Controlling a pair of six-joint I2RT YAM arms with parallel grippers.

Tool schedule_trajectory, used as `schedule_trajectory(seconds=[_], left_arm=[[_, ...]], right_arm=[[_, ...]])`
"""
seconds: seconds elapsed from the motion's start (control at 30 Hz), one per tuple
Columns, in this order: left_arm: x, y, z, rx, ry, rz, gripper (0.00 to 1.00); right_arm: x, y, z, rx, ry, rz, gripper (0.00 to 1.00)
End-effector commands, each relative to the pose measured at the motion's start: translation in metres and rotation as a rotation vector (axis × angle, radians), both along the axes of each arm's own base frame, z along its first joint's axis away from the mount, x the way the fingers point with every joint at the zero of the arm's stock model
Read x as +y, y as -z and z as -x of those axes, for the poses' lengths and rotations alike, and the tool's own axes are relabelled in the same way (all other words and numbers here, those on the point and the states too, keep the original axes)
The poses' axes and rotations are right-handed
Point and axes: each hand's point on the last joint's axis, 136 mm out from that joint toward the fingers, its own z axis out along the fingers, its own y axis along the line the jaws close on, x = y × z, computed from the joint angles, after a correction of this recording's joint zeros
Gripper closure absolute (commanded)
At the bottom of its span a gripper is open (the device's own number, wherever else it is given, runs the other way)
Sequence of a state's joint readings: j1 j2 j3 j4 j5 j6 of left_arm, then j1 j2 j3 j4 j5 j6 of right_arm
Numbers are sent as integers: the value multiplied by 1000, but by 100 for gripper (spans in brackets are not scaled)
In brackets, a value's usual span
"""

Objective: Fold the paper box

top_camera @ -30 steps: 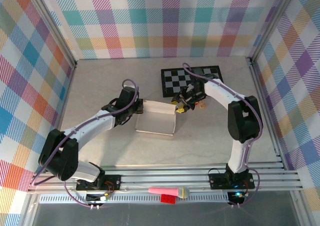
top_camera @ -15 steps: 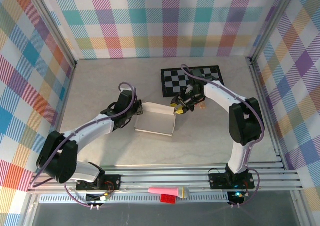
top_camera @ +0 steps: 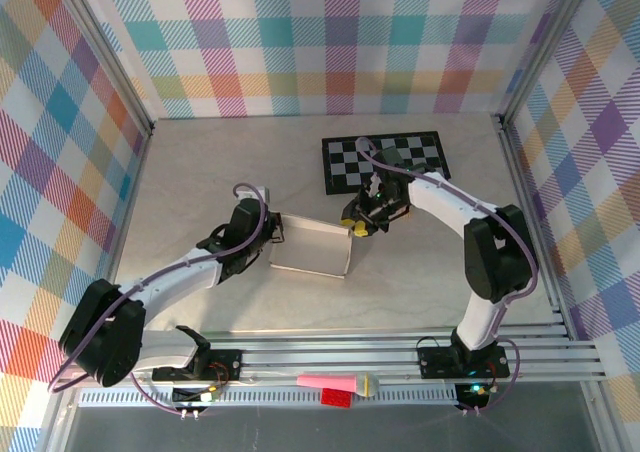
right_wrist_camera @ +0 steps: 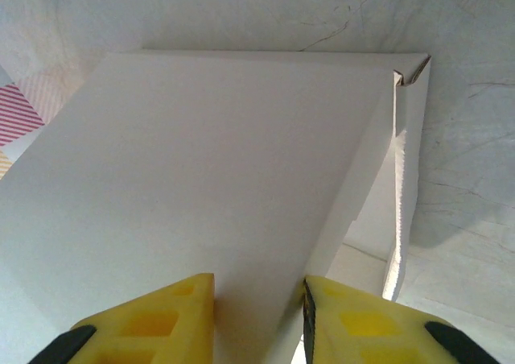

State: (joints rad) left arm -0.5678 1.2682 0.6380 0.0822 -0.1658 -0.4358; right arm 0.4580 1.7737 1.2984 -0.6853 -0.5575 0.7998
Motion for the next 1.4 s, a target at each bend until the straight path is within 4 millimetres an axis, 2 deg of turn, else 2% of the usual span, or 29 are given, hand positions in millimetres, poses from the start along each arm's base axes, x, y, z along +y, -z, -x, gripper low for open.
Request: schedule_trajectory(seconds=[0.0, 0.2, 0.43, 0.67, 1.03, 1.17, 1.23, 1.37], left_arm=[[-7, 26, 30, 125, 45, 36, 98], [-1, 38, 46, 163, 39, 45, 94], [-5, 45, 53, 200, 45, 68, 93], [1, 51, 62, 226, 29, 55, 91], [17, 63, 89, 323, -7, 35, 61], [22, 57, 98, 340, -25, 56, 48], [26, 56, 107, 376, -36, 55, 46], [33, 38, 120, 408, -71, 91, 45]], right_arm=[[-1, 2, 0, -86, -35, 20, 68], [3, 9, 6, -87, -54, 30, 68], [2, 15, 12, -83, -62, 55, 69], [0, 20, 18, -99, -90, 90, 69], [0, 34, 30, -109, -122, 136, 69], [-3, 40, 32, -100, -116, 159, 70], [-4, 40, 32, -101, -112, 168, 70], [-5, 38, 30, -108, -108, 175, 70]])
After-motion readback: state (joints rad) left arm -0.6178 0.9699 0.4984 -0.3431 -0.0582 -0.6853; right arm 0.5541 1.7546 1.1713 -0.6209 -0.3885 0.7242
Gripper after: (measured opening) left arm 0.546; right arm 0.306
